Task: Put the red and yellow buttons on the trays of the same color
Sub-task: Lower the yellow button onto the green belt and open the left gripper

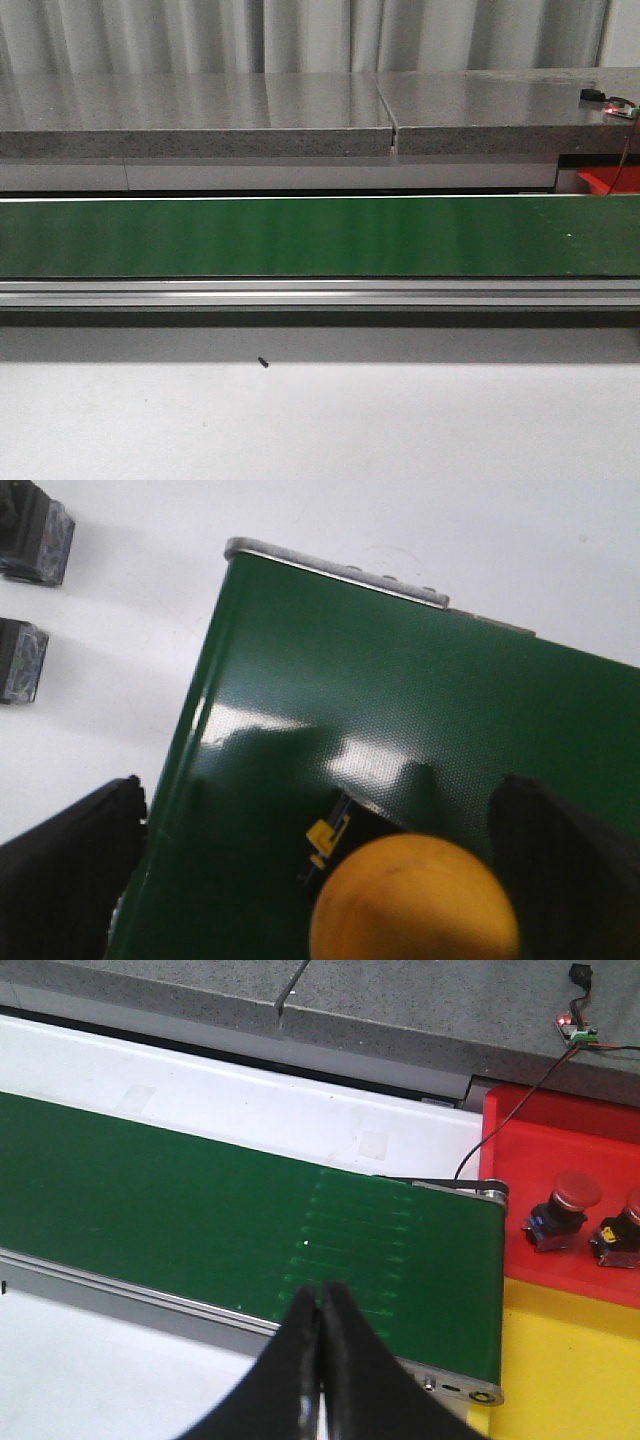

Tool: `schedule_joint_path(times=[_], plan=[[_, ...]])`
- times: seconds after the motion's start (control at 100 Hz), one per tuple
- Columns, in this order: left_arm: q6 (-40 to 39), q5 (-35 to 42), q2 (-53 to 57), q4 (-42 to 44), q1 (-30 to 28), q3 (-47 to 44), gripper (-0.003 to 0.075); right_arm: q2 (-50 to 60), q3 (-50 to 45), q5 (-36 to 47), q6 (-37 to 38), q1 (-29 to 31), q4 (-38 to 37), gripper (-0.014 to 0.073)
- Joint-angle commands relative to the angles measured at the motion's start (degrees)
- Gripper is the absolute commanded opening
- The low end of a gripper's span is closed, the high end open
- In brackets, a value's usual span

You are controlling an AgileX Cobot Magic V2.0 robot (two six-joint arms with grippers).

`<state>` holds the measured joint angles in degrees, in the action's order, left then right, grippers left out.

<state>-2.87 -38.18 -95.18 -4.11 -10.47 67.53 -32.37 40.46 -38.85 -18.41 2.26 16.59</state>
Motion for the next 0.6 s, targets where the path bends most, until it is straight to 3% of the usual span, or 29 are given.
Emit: schedule_joint_path(times=[0.0,0.29,0.59], plan=[[0.37,2.22,3.70,-0.87,0.56,2.02,0.0662,0.01,1.53,3.50,-0.61,-0.02,0.46,-0.0068],[1.24,0.89,8.13,-0.39,0.45,5.85,0.0659,0.01,1.53,3.50,-0.61,-0.02,0.46,-0.0068],[1.24,0.52,9.34,-0.09,-7.48,6.29,0.0659,0.01,1.53,3.50,-0.61,-0.02,0.46,-0.0068]])
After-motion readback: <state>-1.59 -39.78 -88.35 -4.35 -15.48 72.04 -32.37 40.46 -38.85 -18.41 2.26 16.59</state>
